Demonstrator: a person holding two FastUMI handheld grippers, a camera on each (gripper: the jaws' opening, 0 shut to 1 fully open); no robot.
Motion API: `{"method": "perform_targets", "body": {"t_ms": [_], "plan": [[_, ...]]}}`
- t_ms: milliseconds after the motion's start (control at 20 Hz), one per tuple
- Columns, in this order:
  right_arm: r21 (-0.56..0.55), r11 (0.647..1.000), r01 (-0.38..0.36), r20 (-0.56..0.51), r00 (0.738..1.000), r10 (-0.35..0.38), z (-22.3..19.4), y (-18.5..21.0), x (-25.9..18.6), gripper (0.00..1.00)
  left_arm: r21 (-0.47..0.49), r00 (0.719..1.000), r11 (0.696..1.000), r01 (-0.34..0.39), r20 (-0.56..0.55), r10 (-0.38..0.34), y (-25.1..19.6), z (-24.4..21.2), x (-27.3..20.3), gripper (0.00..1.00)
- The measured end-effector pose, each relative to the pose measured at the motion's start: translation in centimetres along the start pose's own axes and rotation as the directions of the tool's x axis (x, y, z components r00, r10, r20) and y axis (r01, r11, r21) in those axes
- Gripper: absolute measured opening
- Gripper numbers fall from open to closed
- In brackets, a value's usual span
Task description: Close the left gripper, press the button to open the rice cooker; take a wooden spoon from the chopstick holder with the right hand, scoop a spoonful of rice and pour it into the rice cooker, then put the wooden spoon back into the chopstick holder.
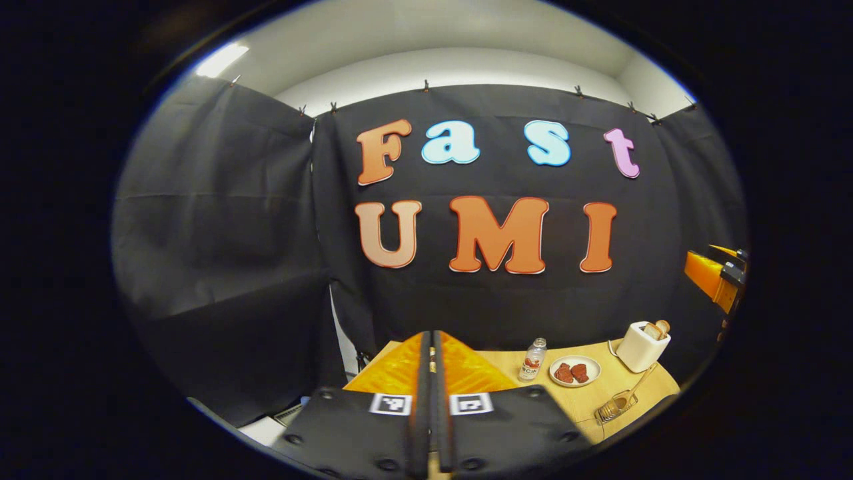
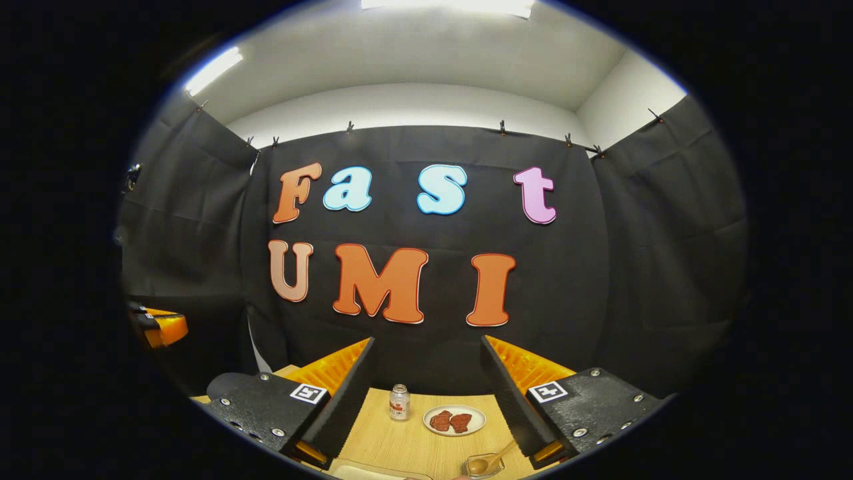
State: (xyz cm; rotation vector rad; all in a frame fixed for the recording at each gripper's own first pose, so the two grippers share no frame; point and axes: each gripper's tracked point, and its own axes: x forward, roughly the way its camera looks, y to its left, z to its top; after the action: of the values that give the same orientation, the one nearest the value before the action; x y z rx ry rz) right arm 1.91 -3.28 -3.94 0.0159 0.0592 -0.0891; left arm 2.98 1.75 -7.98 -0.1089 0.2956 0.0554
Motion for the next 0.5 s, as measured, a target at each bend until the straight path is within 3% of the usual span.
{"method": "perform_targets", "body": {"t_ms": [50,200,500], "plan": [[0.000,1.000,0.003,-0.005,1.000,-0.003,-0.2,-0.2,-0.1,0.94,-0.023,0.999,1.000,0.008,-0.052,-0.010,0.1,-1.2,0.2,0.13],[-0.004,1.000,0.019,-0.018,1.000,-0.019,-0.8,-1.0,0.2,0.94,-0.064,0.976,0.998,-0.010,-0.216,-0.004,0.2,-5.8,1.0,0.05],[-0.016,0.999,0.033,-0.036,0.999,-0.034,-1.6,-1.7,0.9,0.94,-0.080,0.906,0.995,-0.067,-0.421,0.028,1.0,-11.1,1.8,0.05]]}}
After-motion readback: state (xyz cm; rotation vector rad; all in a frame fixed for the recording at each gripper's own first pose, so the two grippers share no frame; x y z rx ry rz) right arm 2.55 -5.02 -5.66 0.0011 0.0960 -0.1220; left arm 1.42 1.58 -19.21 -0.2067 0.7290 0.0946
